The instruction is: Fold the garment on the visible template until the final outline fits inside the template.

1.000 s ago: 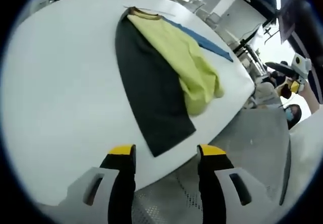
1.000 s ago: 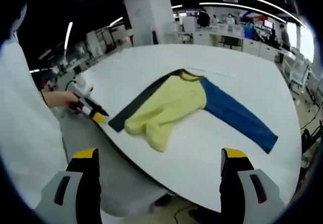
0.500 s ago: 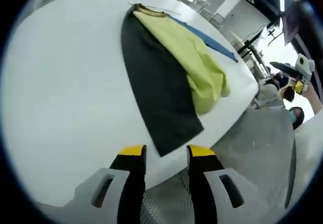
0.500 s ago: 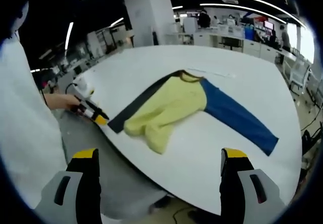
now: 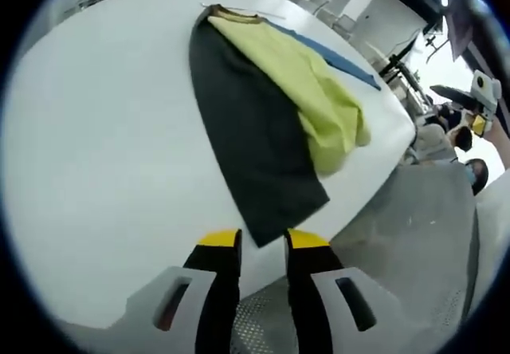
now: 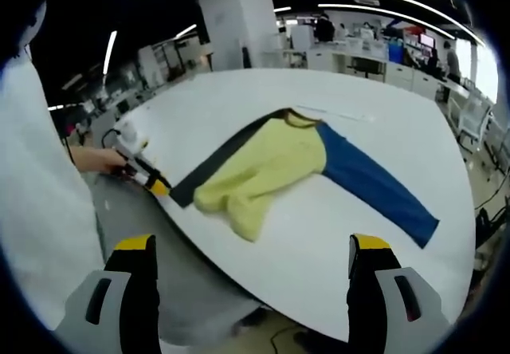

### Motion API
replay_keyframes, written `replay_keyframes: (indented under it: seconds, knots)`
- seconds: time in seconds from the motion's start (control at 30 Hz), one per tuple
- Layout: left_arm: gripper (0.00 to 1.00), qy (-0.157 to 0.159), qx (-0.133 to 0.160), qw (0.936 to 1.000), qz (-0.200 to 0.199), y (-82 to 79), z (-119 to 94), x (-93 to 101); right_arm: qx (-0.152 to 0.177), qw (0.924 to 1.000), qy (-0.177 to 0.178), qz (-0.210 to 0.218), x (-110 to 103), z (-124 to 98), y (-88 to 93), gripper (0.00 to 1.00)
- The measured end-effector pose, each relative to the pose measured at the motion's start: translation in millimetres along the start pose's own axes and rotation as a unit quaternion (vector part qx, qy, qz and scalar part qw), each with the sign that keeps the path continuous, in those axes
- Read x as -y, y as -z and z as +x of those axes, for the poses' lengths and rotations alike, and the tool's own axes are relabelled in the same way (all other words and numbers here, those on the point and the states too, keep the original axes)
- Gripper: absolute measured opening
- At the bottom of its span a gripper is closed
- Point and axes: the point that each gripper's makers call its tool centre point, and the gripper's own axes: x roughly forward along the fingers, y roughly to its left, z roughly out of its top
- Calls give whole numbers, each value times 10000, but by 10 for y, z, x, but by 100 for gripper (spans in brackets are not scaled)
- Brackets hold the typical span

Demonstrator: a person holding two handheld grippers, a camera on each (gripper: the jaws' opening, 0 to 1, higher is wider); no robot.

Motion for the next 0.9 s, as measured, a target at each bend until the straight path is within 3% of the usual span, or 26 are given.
replay_keyframes:
  seconds: [0.47, 0.9]
  knots:
    - [17, -103, -45, 9999, 0, -1, 9, 12, -76, 10000, -9, -64, 31, 21, 17, 100]
    - [4, -226, -104, 9995, -180, 5, 49, -77, -119, 9999, -7, -70, 51, 25, 25, 100]
